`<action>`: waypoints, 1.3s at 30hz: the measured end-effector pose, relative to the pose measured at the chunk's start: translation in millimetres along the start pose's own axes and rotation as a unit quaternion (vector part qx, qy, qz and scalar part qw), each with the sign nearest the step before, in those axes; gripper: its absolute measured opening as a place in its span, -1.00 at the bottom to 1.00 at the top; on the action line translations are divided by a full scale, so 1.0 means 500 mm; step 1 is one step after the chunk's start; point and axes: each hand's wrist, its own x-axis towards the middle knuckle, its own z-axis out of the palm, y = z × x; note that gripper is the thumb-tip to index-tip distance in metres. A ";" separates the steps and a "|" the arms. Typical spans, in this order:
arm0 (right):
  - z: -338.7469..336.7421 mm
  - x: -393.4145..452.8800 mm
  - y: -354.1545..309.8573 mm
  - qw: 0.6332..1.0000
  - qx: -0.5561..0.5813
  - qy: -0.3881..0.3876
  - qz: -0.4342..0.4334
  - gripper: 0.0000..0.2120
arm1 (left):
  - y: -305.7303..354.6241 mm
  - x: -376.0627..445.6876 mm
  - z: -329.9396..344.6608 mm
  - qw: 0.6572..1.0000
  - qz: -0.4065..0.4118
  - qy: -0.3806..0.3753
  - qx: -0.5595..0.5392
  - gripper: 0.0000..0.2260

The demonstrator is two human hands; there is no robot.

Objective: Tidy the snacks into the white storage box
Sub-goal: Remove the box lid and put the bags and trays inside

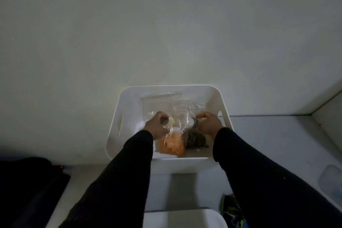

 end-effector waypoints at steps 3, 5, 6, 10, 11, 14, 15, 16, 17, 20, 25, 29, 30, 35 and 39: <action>-0.010 -0.013 -0.008 0.986 -0.164 -0.027 -0.026 -0.68 | 0.004 -0.008 0.001 0.997 -0.019 -0.050 0.064 -0.47; -0.014 -0.031 -0.018 0.958 -0.277 -0.053 -0.044 -0.66 | 0.016 -0.019 -0.001 0.991 -0.035 -0.075 0.105 -0.45; -0.015 -0.042 -0.024 0.941 -0.330 -0.057 -0.055 -0.67 | 0.025 -0.026 0.000 0.988 -0.043 -0.076 0.125 -0.45; -0.021 -0.090 -0.061 0.874 -0.473 -0.022 -0.108 -0.74 | 0.067 -0.067 0.014 0.957 -0.043 -0.023 0.286 -0.52; -0.024 -0.105 -0.073 0.860 -0.495 -0.016 -0.125 -0.74 | 0.079 -0.081 0.018 0.945 -0.030 -0.008 0.326 -0.58; -0.033 -0.150 -0.110 0.819 -0.544 0.005 -0.182 -0.75 | 0.120 -0.118 0.023 0.920 0.009 0.015 0.391 -0.73; -0.037 -0.164 -0.120 0.808 -0.556 0.011 -0.193 -0.75 | 0.136 -0.131 0.023 0.911 0.022 0.023 0.411 -0.76; -0.043 -0.176 -0.127 0.800 -0.567 0.016 -0.197 -0.76 | 0.153 -0.146 0.023 0.905 0.033 0.032 0.423 -0.78; -0.051 -0.190 -0.133 0.795 -0.573 0.020 -0.198 -0.77 | 0.170 -0.158 0.023 0.901 0.042 0.040 0.429 -0.80; -0.091 -0.237 -0.146 0.793 -0.575 0.036 -0.198 -0.76 | 0.222 -0.193 0.027 0.897 0.072 0.063 0.431 -0.83; -0.206 -0.321 -0.140 0.800 -0.558 0.079 -0.208 -0.73 | 0.322 -0.254 0.060 0.878 0.135 0.101 0.449 -0.80; -0.345 -0.358 -0.091 0.807 -0.548 0.113 -0.188 -0.73 | 0.402 -0.287 0.152 0.869 0.176 0.095 0.453 -0.82; -0.382 -0.362 -0.069 0.808 -0.548 0.119 -0.179 -0.74 | 0.419 -0.291 0.186 0.869 0.184 0.088 0.451 -0.83; -0.575 -0.347 0.072 0.813 -0.560 0.109 -0.114 -0.78 | 0.479 -0.284 0.414 0.874 0.209 0.022 0.438 -0.77; -0.705 -0.297 0.223 0.828 -0.554 0.063 -0.061 -0.75 | 0.498 -0.278 0.619 0.882 0.204 -0.053 0.422 -0.67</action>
